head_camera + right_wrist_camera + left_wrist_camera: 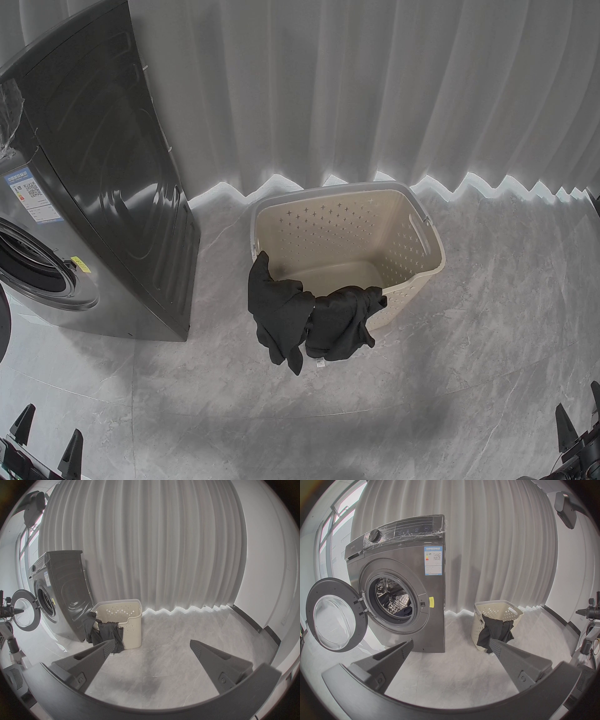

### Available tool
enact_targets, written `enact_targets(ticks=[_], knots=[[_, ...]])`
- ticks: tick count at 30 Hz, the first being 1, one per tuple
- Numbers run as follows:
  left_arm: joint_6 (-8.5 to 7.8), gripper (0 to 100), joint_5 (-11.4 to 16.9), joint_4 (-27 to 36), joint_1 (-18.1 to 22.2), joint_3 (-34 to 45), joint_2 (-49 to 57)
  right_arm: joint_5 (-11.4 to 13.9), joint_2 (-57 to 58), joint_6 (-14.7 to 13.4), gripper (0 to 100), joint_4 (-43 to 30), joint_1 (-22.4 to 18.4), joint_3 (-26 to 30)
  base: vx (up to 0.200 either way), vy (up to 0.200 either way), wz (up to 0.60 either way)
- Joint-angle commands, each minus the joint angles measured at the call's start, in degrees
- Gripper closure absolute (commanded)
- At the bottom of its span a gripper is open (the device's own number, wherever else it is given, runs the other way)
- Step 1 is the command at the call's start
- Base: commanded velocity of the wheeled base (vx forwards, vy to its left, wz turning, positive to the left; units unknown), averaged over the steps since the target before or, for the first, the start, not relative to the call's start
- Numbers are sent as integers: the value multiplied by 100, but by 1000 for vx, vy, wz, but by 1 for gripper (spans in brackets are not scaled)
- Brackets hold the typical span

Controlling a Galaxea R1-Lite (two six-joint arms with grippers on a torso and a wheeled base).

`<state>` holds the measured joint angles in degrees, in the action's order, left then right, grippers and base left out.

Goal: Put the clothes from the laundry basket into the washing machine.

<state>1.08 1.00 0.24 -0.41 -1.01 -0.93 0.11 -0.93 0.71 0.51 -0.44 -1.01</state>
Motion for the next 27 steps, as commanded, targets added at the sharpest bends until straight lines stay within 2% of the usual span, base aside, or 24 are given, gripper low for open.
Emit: enact_targets(ticks=[1,4,7,9,10,11,13,14,16,17,19,21,23,24,25,27], knots=[[-12,0,6,2,-2,101,93,51,57,61,0,186,-9,-294,0,0,0],[-21,0,-3,2,-2,101,93,42,-303,52,0,72,26,-1024,0,0,0],[-21,0,6,2,-2,101,93,103,-962,26,0,-192,26,-1129,0,0,0],[-21,0,6,2,-2,101,93,200,-1314,0,0,-253,44,-1085,200,0,0],[-21,0,6,2,-2,101,93,393,-1955,-53,0,-174,88,-1006,200,0,0],[-21,0,6,2,-2,101,93,411,-2017,-71,0,-165,88,-1006,0,0,0],[6,0,6,2,-2,101,93,921,-3212,-370,0,160,220,-1120,0,0,0],[6,0,6,2,-2,101,93,1070,-3511,-440,0,292,272,-1173,0,0,0],[6,0,6,2,-11,101,93,1360,-4407,-475,0,670,466,-1252,0,0,0],[-3,0,6,2,-2,101,93,1395,-4838,-440,0,863,633,-1217,0,0,0],[6,0,6,2,-2,101,93,1360,-5515,-396,0,1241,1178,-1173,0,0,0],[32,0,-3,2,-2,101,93,1272,-6033,-519,0,1742,1661,-1208,0,0,0],[50,0,-3,2,-11,101,93,1061,-6552,-897,0,2313,1863,-1279,0,0,0],[50,0,-3,2,-2,101,93,1044,-6596,-932,0,2357,1872,-1287,0,0,0],[50,0,-3,2,-11,101,93,754,-7088,-1292,0,2911,2083,-1358,0,0,0],[41,0,-3,2,-2,101,93,385,-7457,-1407,0,3385,2268,-1428,0,0,0]])
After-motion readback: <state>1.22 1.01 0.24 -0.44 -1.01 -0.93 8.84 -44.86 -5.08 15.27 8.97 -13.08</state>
